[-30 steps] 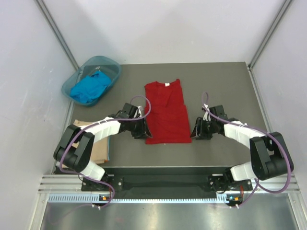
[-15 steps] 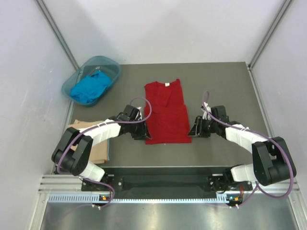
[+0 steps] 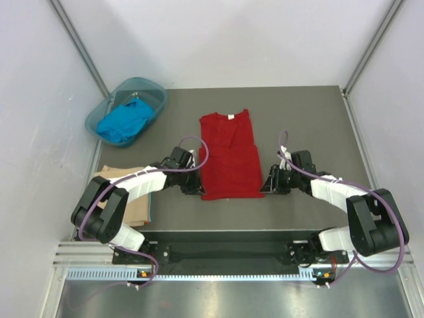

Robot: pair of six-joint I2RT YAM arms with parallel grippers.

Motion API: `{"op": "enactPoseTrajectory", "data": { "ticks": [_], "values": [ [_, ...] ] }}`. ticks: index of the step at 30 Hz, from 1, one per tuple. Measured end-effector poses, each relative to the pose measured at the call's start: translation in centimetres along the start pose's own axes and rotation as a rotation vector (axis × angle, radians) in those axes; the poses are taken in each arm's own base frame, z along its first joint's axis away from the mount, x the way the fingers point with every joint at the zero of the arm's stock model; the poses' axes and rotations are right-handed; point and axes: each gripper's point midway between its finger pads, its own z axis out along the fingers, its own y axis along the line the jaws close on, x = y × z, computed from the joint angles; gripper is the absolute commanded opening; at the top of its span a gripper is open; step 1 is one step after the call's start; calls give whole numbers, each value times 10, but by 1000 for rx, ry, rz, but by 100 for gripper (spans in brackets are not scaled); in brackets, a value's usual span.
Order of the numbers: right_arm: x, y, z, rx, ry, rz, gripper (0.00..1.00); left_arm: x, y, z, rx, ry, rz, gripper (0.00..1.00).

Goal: Fold and stack the t-shirts
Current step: Fold the tshirt

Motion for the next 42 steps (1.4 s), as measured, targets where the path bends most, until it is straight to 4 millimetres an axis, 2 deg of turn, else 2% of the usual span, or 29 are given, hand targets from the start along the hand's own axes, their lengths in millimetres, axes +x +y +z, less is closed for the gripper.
{"op": "enactPoseTrajectory", "data": {
  "ticks": [3,4,8,15,21,29,30,31,32,35,39,42],
  "values": [
    [2,0,1,-9,-2,1,15,3,2,1,-5,5,-6,0],
    [2,0,1,-10,-1,3,0,3,3,1,-8,6,-10,0],
    [7,-3,1,-1,-2,27,0,4,5,-1,-22,0,-26,0],
    [15,-4,-10,-1,-106,59,0,8,9,-4,-36,-2,-35,0],
    [32,-17,-8,27,-121,111,0,15,14,-2,-47,15,-46,0],
    [31,-14,-10,12,-162,118,0,17,16,0,-52,24,-64,2],
    [31,-14,-11,10,-167,117,1,17,16,0,-53,25,-66,5],
    [31,-13,-12,8,-169,117,8,18,16,0,-54,27,-68,11],
    [32,-13,-12,6,-172,121,13,18,16,0,-55,27,-70,21],
    [34,-13,-15,11,-174,130,25,20,20,-1,-76,34,-83,32],
    [38,-16,-21,51,-158,147,34,10,24,-11,-163,22,-83,35],
    [28,-14,-31,95,-171,149,37,-15,20,-25,-225,-32,-64,34]
  ]
}}
